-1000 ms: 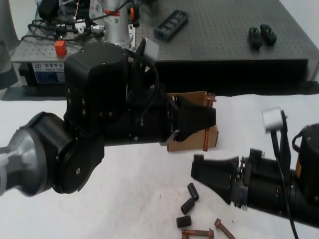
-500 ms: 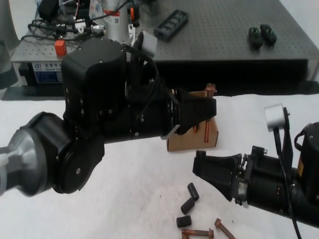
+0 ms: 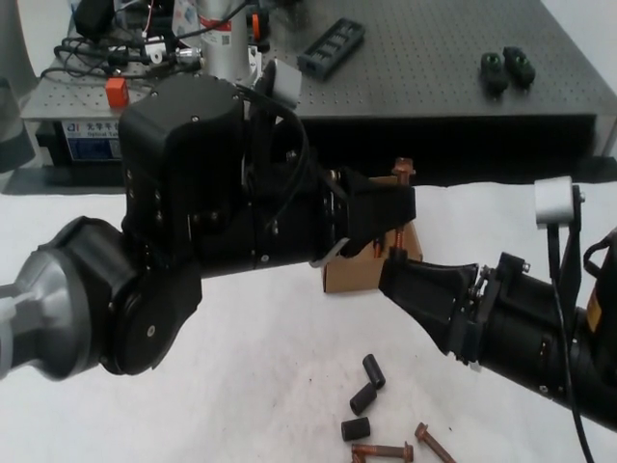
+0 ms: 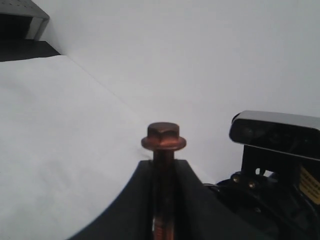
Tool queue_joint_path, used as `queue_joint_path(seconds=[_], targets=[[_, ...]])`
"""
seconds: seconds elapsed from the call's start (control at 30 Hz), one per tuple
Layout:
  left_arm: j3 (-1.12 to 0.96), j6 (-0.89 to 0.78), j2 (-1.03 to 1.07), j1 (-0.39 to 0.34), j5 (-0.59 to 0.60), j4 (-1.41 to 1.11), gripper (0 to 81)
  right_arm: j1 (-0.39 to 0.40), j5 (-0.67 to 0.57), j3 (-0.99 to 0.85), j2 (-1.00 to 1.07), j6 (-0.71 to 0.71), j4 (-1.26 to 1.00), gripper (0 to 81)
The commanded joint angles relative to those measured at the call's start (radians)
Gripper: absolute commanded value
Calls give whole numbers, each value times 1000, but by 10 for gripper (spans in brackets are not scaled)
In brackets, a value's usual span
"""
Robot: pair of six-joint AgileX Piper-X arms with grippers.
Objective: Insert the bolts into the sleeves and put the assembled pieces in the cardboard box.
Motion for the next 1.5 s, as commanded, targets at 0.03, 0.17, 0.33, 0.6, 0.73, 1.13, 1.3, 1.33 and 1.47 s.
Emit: queue_joint_path(seconds=[0.03,0.17,0.33,0.6,0.73,1.13,1.3,1.33,1.47], targets=[[-5,12,-5,2,57,-2,18,1,20,-9,-9,-28,-21,23],[-5,37,-5,2,70,61,313,-6,20,-17,-9,-108,-30,23],[-5,81,-5,2,-10,163,501,-95,127,-63,8,-144,2,23],[-5,190,-5,2,-57,356,438,-246,162,-386,306,-341,326,23],[-5,220,-5,2,-57,387,438,-249,210,-631,545,-396,489,23],[-38,493,70,-74,-293,762,438,-217,293,-1153,1050,-445,885,15],[-114,582,174,-117,-371,872,438,-215,327,-1221,1120,-445,934,163],[-133,596,197,-121,-371,893,438,-215,324,-1220,1120,-445,934,216],[-219,641,284,-122,-371,1027,438,-218,308,-1220,1104,-445,946,386]])
